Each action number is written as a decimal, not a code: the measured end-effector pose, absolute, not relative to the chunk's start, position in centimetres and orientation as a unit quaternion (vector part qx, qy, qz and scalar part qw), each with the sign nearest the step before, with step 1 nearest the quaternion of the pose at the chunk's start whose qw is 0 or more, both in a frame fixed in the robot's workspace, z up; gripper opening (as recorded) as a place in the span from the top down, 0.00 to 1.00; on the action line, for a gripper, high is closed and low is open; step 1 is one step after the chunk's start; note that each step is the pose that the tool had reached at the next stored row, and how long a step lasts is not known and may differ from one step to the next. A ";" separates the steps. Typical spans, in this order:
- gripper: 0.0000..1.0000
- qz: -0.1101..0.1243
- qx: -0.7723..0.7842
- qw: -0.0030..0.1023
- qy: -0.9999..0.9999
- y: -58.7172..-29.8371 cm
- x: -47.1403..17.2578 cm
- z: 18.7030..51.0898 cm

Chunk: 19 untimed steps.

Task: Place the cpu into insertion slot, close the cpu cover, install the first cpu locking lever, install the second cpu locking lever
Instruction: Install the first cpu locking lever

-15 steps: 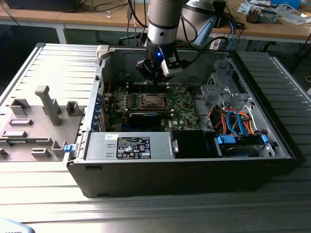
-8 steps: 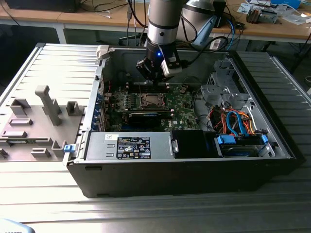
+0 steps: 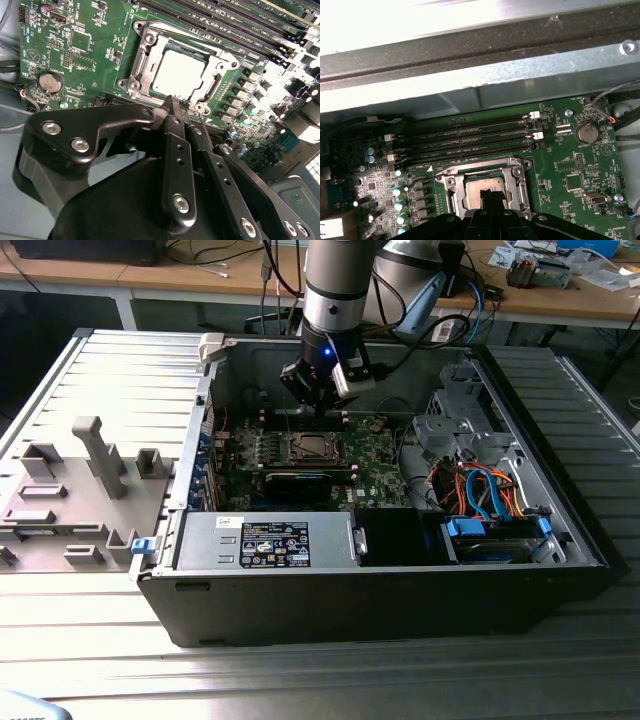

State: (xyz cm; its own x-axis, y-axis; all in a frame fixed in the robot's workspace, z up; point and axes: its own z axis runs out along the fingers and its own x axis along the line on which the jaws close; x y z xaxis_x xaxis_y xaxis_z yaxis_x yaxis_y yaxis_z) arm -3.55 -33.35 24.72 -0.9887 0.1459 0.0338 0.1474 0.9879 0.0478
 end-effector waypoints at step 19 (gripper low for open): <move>0.89 -0.025 -0.065 0.015 -0.997 -33.4 -3.5 24.7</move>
